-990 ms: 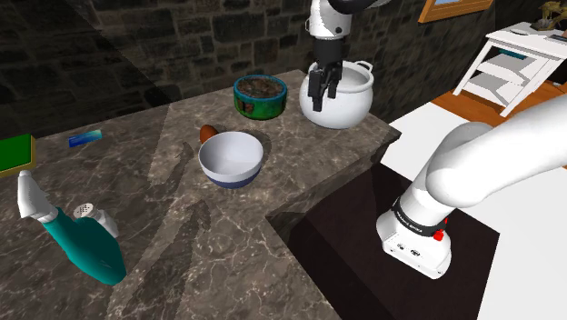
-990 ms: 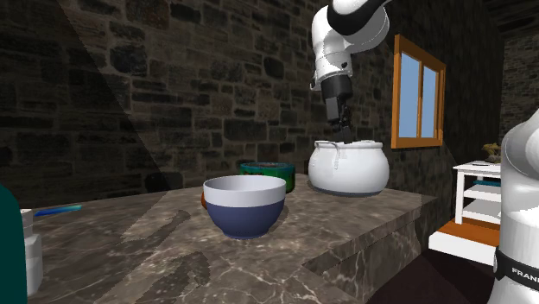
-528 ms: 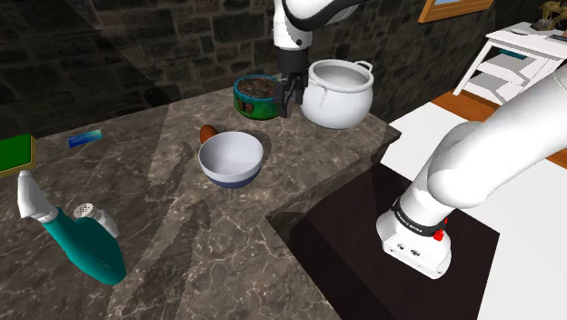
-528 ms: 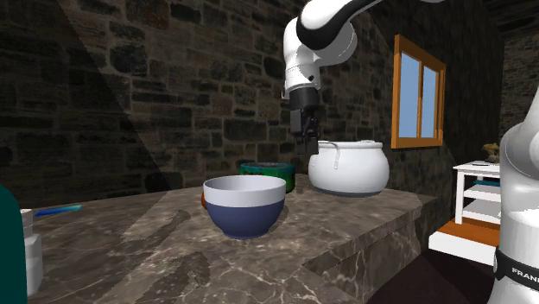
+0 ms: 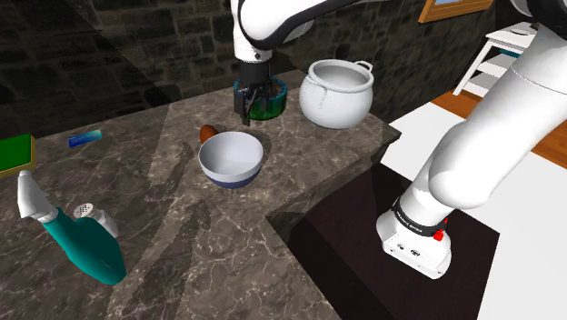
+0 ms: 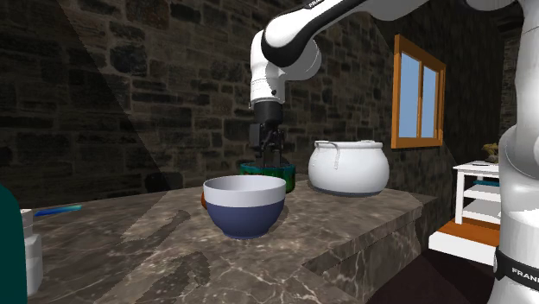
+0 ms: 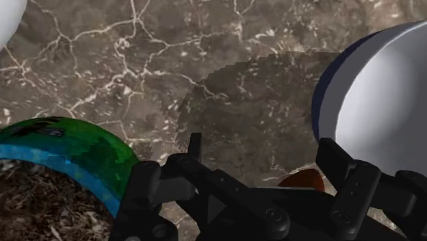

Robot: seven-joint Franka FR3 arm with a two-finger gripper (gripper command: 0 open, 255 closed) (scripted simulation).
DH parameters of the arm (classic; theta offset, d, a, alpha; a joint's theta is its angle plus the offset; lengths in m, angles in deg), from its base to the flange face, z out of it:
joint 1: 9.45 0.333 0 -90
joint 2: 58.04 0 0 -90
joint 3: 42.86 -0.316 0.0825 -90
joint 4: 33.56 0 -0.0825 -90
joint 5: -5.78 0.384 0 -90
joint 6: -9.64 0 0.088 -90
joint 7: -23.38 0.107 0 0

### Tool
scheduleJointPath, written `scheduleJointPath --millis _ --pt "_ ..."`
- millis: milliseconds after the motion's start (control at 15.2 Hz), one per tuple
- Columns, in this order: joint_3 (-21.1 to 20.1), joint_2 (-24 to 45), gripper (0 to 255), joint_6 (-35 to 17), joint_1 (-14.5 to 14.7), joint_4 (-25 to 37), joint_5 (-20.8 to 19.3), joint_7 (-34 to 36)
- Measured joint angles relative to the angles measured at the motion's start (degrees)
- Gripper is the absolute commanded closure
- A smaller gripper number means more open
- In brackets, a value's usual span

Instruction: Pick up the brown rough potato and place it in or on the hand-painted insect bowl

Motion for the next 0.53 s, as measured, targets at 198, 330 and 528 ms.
scheduleJointPath --millis 198,330,528 --pt "-1.06 5.56 0 -1.92 1.00 4.93 -1.13 1.56" --pt "-1.67 9.50 0 -3.04 1.79 8.59 -2.12 2.68" --pt "-2.15 14.98 0 -4.14 2.93 14.12 -3.66 3.85"
